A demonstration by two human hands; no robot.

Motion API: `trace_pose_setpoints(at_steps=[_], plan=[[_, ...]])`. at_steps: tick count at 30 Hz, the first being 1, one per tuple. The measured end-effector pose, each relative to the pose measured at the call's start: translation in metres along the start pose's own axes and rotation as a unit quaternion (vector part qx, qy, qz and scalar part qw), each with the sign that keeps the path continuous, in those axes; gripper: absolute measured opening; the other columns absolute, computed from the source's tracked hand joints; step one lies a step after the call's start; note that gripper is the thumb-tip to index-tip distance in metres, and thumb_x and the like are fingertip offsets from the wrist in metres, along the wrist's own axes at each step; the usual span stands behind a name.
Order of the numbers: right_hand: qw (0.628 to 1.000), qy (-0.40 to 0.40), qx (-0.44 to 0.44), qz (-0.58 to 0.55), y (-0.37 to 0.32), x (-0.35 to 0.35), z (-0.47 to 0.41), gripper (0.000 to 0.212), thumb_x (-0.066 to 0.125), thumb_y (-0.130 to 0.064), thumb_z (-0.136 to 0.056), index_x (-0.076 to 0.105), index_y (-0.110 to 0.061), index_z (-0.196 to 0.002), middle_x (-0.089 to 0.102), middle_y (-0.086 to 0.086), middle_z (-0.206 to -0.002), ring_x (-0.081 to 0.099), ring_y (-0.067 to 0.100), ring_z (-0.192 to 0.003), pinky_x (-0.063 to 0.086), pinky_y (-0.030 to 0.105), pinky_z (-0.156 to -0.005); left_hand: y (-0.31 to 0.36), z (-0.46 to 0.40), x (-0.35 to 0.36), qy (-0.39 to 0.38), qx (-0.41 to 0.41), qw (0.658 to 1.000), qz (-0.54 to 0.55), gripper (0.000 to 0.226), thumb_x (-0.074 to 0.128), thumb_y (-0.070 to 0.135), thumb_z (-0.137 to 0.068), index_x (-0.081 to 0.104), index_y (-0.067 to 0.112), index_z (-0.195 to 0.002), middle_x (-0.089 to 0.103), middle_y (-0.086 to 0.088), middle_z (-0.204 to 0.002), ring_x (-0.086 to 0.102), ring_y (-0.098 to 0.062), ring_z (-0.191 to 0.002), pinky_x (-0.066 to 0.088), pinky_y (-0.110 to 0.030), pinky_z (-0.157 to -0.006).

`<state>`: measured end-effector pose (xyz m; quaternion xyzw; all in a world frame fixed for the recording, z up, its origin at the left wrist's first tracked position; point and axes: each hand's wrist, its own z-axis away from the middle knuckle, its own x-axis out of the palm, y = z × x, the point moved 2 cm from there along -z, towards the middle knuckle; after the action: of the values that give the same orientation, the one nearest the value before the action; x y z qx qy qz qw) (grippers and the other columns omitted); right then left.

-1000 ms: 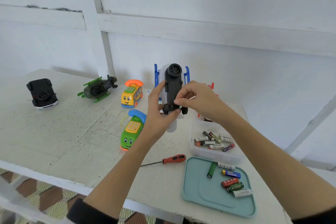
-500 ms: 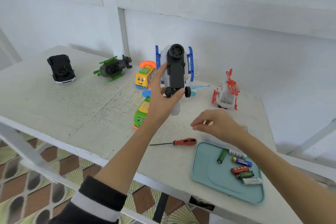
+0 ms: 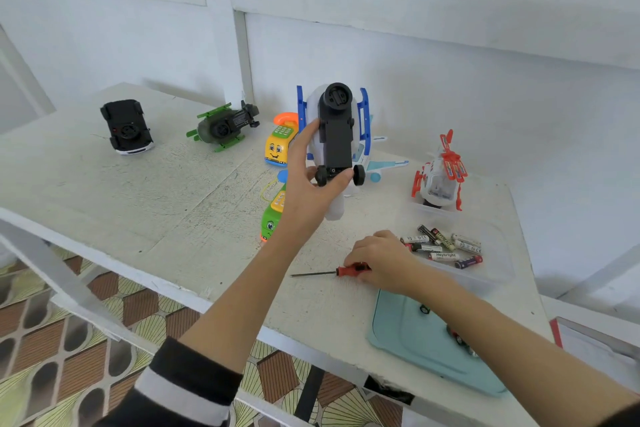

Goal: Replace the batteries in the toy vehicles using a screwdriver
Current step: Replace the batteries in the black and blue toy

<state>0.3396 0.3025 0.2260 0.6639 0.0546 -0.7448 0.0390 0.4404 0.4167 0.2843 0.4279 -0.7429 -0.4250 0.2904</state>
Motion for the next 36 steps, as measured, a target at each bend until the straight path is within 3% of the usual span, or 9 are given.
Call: trace_pose_setpoints(at_steps=[4, 6, 8, 14, 18, 22, 25, 31, 36], plan=[[0.989, 0.086, -0.019, -0.119, 0.002, -0.017, 0.006, 0.025, 0.06, -0.007, -0.075, 0.072, -0.017, -0.095, 0.065, 0.0, -0.088, 0.058, 0.019, -0.079, 0.034, 0.026, -0.075, 0.0, -0.001, 0.0, 0.004, 0.002, 1.0, -0.005, 0.078, 0.071, 0.03, -0.073, 0.037, 0.028, -0.143, 0.036, -0.001, -0.148, 0.057, -0.031, -0.117, 0.055, -0.033, -0.088], [0.978, 0.095, -0.015, -0.187, 0.005, -0.04, 0.014, 0.023, 0.064, -0.003, -0.072, 0.073, -0.012, -0.092, 0.06, 0.0, -0.082, 0.053, 0.01, -0.068, 0.037, 0.017, -0.067, -0.001, -0.004, -0.001, 0.001, 0.002, 1.0, -0.003, 0.078, 0.072, 0.027, -0.075, 0.037, 0.027, -0.144, 0.036, 0.0, -0.148, 0.056, -0.029, -0.12, 0.054, -0.04, -0.092], [0.97, 0.101, -0.002, -0.223, 0.011, -0.065, 0.022, 0.024, 0.066, -0.001, -0.073, 0.073, -0.013, -0.093, 0.057, -0.003, -0.082, 0.052, 0.005, -0.067, 0.039, 0.01, -0.065, -0.001, -0.008, -0.002, -0.008, 0.003, 1.0, -0.013, 0.076, 0.073, 0.024, -0.077, 0.037, 0.028, -0.144, 0.035, 0.005, -0.148, 0.055, -0.026, -0.123, 0.053, -0.04, -0.095], [0.931, 0.142, 0.072, -0.329, 0.026, -0.122, 0.056, 0.026, 0.067, 0.0, -0.076, 0.073, -0.021, -0.09, 0.067, -0.006, -0.084, 0.059, 0.006, -0.072, 0.05, 0.022, -0.071, -0.002, -0.019, -0.004, -0.023, -0.001, 0.999, -0.027, 0.074, 0.071, 0.019, -0.079, 0.037, 0.029, -0.144, 0.036, 0.008, -0.149, 0.061, -0.028, -0.11, 0.051, -0.022, -0.083], [0.9, 0.178, 0.096, -0.386, 0.032, -0.14, 0.073, 0.027, 0.065, -0.003, -0.08, 0.073, -0.027, -0.09, 0.071, -0.008, -0.082, 0.066, 0.011, -0.076, 0.054, 0.024, -0.068, -0.007, -0.022, -0.001, -0.027, -0.003, 0.999, -0.027, 0.074, 0.073, 0.018, -0.079, 0.038, 0.03, -0.144, 0.036, 0.009, -0.148, 0.058, -0.031, -0.112, 0.052, -0.025, -0.084], [0.846, 0.25, 0.087, -0.463, 0.034, -0.146, 0.08, 0.03, 0.059, 0.004, -0.083, 0.072, -0.022, -0.09, 0.071, 0.002, -0.081, 0.058, 0.005, -0.063, 0.042, 0.013, -0.054, -0.009, -0.023, 0.005, -0.037, -0.01, 0.999, -0.029, 0.077, 0.074, 0.031, -0.073, 0.039, 0.038, -0.141, 0.041, 0.001, -0.147, 0.06, -0.028, -0.109, 0.052, -0.027, -0.083], [0.839, 0.272, 0.088, -0.463, 0.033, -0.147, 0.078, 0.026, 0.062, 0.0, -0.084, 0.071, -0.023, -0.091, 0.072, -0.003, -0.087, 0.06, 0.002, -0.069, 0.043, 0.014, -0.057, -0.007, -0.023, 0.011, -0.048, -0.012, 0.998, -0.024, 0.076, 0.075, 0.026, -0.074, 0.039, 0.036, -0.141, 0.047, -0.005, -0.143, 0.059, -0.023, -0.097, 0.05, -0.023, -0.077], [0.832, 0.324, 0.11, -0.438, 0.031, -0.148, 0.071, 0.009, 0.068, -0.008, -0.082, 0.072, -0.011, -0.089, 0.066, -0.002, -0.07, 0.048, -0.001, -0.052, 0.037, 0.007, -0.051, 0.001, -0.021, 0.015, -0.055, 0.006, 0.998, -0.029, 0.074, 0.071, 0.018, -0.076, 0.039, 0.03, -0.142, 0.04, 0.004, -0.146, 0.06, -0.029, -0.101, 0.05, -0.02, -0.076], [0.839, 0.353, 0.13, -0.393, 0.032, -0.152, 0.067, 0.008, 0.068, -0.004, -0.08, 0.072, -0.01, -0.085, 0.064, -0.001, -0.073, 0.05, 0.001, -0.055, 0.04, 0.007, -0.05, 0.001, -0.021, 0.014, -0.054, 0.005, 0.998, -0.033, 0.075, 0.071, 0.02, -0.077, 0.037, 0.031, -0.143, 0.039, 0.005, -0.147, 0.06, -0.033, -0.105, 0.049, -0.02, -0.077]])
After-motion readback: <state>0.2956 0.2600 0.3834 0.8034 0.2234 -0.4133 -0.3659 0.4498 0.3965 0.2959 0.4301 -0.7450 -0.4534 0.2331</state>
